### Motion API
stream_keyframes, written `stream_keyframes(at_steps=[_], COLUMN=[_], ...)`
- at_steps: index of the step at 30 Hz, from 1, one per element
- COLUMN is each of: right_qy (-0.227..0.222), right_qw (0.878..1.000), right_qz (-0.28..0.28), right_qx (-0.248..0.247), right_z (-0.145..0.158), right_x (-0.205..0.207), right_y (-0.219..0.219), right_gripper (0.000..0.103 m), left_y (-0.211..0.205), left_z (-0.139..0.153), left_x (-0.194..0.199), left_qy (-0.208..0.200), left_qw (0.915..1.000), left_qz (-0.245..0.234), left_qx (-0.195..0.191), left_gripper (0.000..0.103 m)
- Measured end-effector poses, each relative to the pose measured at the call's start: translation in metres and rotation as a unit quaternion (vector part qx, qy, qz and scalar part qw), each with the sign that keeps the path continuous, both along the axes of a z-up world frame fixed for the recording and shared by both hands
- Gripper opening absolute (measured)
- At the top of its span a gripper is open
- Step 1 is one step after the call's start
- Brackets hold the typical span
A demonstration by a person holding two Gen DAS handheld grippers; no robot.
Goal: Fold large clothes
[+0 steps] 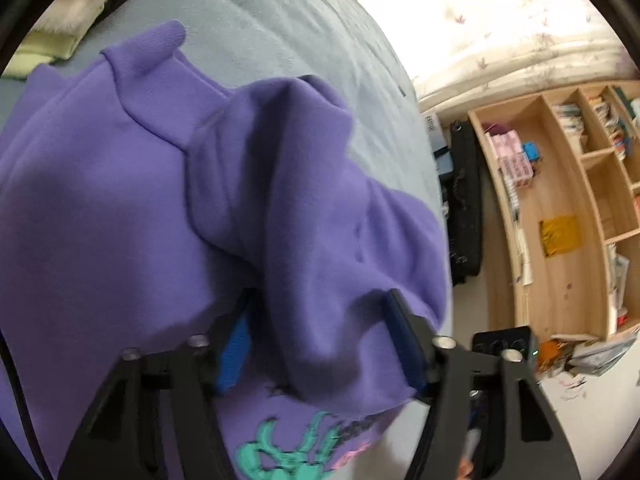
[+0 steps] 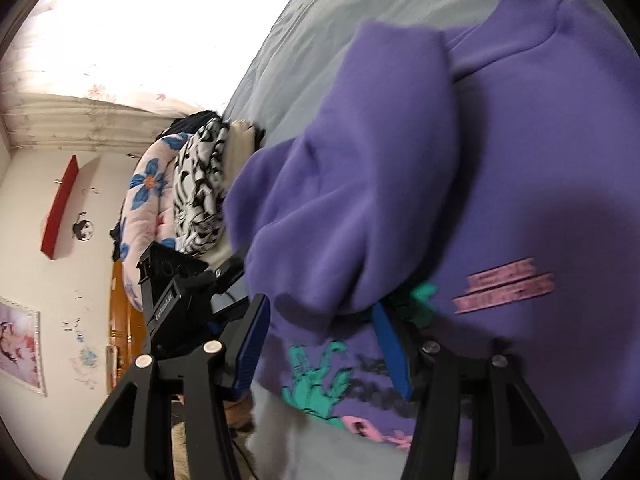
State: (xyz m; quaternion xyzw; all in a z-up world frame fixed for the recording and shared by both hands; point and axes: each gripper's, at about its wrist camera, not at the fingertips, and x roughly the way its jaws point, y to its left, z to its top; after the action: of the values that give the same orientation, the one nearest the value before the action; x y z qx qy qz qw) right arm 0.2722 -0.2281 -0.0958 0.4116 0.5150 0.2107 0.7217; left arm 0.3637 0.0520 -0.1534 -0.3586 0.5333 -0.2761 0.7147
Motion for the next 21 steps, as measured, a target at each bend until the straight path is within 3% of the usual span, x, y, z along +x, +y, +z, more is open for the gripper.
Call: stream_keyframes(at_steps=[1,2,4,5,10,12,15,17,21], right_qy=[-0.002,-0.009,-0.025,-0.034,-0.07,-0.057,-0.004,0.017,-0.013], right_qw=[1.0,1.0,1.0,0.999,0.996,0.996,0.994,0.994,0.994], right_qz=[0.002,0.003,0.015,0.024,0.027,0.032,0.054,0.055,0.05], right_qx=[0.005,0.006,-0.004,-0.018,-0.054,-0.052,-0.091,-0.091,-0.101], right_z=[0.0,0.0,0.004,0.009,0.033,0.025,-0.014,-0.033,-0.029], right_x=[0.001,0.002,0.002,0.002,-0.021,-0.032,-0.053,-0.063,-0.075], right_y=[0.005,0.01,0.018,0.022,0.017,0.015,0.025,0.026,0.024], right_gripper=[0.054,0.053,0.032,0.014,0.011,0.011,0.009,0.006,0.007], left_y=[-0.005,-0.01,-0.017,-0.017,-0.01,-0.01,-0.013,-0.015,-0.015], left_z=[0.002,0.005,0.014,0.017,0.041,0.034,0.008,-0.009,-0.006], left_x=[-0.001,-0.004,-0.01,-0.013,-0.044,-0.055,-0.069,-0.08,-0.087], left_qy=[0.007,0.011,0.013,0.012,0.0,0.001,0.021,0.029,0.005], left_qw=[1.0,0.9995,0.9971,0.9968,0.9947,0.9941,0.989,0.9887,0.9906], left_qz=[0.0,0.003,0.01,0.012,0.033,0.029,0.014,0.013,0.009], left_qx=[0.007,0.03,0.074,0.078,0.098,0.105,0.145,0.146,0.136], left_gripper=[0.014,0.01,0.006,0.005,0.004,0.004,0.004,0.004,0.008])
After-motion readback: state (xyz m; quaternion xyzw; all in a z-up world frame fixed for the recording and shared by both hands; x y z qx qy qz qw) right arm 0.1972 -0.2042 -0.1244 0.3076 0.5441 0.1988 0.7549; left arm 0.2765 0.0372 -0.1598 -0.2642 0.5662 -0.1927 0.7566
